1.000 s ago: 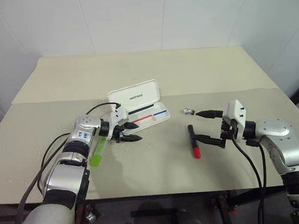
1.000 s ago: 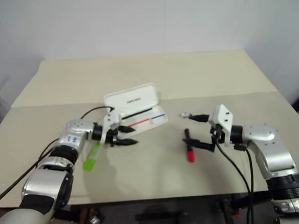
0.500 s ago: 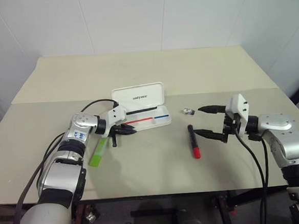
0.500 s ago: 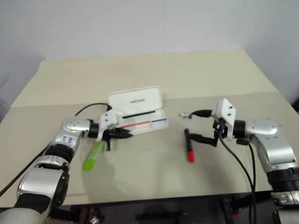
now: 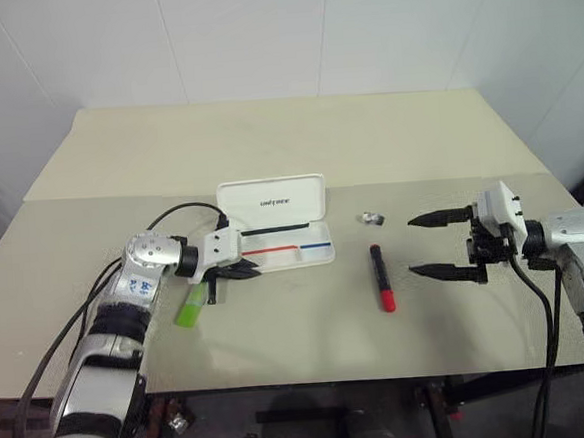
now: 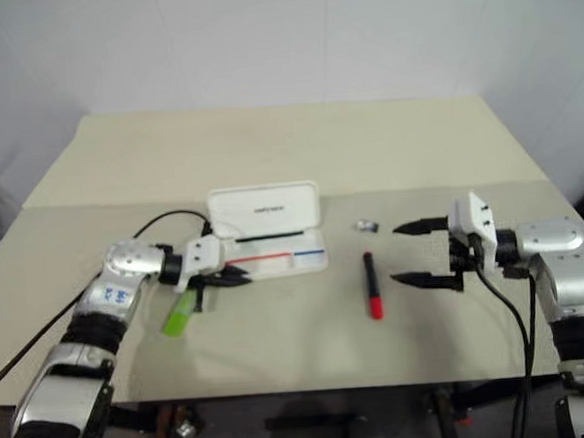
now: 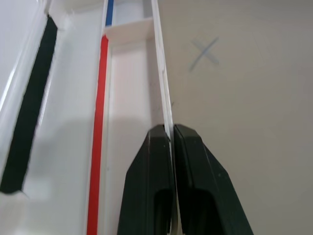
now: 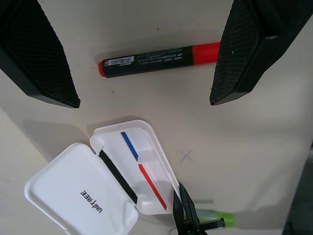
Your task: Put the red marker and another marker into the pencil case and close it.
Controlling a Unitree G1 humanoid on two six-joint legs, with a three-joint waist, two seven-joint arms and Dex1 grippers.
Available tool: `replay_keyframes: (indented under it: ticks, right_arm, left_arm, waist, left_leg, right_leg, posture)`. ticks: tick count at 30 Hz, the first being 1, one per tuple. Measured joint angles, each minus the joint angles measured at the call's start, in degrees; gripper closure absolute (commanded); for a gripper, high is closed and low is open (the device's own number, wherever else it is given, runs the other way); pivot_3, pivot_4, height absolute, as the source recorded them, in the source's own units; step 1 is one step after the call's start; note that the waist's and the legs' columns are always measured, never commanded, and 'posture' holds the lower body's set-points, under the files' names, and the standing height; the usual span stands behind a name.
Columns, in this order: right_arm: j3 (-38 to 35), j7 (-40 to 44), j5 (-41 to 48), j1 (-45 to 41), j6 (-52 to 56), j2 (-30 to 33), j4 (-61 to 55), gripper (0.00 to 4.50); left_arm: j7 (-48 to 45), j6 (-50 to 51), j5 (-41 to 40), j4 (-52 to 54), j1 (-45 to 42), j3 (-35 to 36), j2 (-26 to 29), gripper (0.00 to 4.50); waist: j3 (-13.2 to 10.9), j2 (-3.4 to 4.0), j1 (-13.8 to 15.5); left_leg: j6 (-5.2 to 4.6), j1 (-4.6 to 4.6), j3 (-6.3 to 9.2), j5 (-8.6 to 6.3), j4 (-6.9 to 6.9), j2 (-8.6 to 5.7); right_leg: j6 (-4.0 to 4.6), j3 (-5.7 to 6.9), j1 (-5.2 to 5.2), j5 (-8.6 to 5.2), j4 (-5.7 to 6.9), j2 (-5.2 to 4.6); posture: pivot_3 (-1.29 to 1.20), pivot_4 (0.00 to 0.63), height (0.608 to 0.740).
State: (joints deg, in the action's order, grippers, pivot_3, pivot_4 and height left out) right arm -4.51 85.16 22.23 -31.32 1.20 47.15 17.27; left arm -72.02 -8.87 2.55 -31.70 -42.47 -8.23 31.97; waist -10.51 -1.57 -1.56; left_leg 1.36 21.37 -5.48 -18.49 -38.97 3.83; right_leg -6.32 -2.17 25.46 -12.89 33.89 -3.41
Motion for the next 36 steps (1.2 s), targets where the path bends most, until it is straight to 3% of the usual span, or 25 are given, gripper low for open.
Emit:
replay_keyframes:
  ticks: [5, 12, 24, 36]
  right_arm:
    - [0.3, 0.1, -0.4, -0.7, -0.8, -0.1, 0.3, 0.00]
    - [0.3, -1.0, -0.4, -0.8, -0.8, -0.9, 0.3, 0.00]
    - [0.3, -2.3, -0.7, -0.8, -0.9, -1.3, 0.4, 0.00]
    - [0.3, -4.4, -1.3, -0.8, -0.9, -2.6, 0.8, 0.00]
  left_arm:
    - [1.6, 7.6, -0.7, 16.3, 7.8, -0.1, 0.9, 4.47]
    - [4.5, 13.4, -0.8, 28.9, 14.7, -1.7, 2.1, 4.47]
    - [8.2, 10.1, -0.7, 31.6, 18.5, -3.0, 4.6, 4.47]
    - [7.0, 9.1, -4.5, 31.1, 19.7, -2.6, 6.0, 0.83]
  waist:
    - [0.0, 0.00, 0.0]
    - [0.0, 0.00, 0.0]
    - [0.0, 0.01, -0.2]
    - [0.0, 0.01, -0.1]
  left_leg:
    - [0.01, -0.05, -0.01, 0.01, -0.04, 0.00]
    - [0.04, -0.14, -0.04, 0.03, -0.04, 0.00]
    - [0.04, -0.26, -0.08, 0.04, -0.03, 0.00]
    - [0.03, -0.23, -0.11, 0.04, -0.01, 0.00]
  right_leg:
    - [0.00, -0.06, 0.00, 0.00, 0.08, -0.01]
    - [0.03, -0.11, 0.00, -0.01, -0.01, 0.00]
    - [0.05, -0.18, 0.00, -0.03, 0.05, 0.01]
    - [0.06, -0.19, 0.00, -0.03, -0.01, 0.00]
  posture:
    - [0.00, 0.150, 0.740]
    - [0.00, 0.150, 0.740]
    - [0.00, 0.150, 0.740]
    - [0.00, 0.150, 0.740]
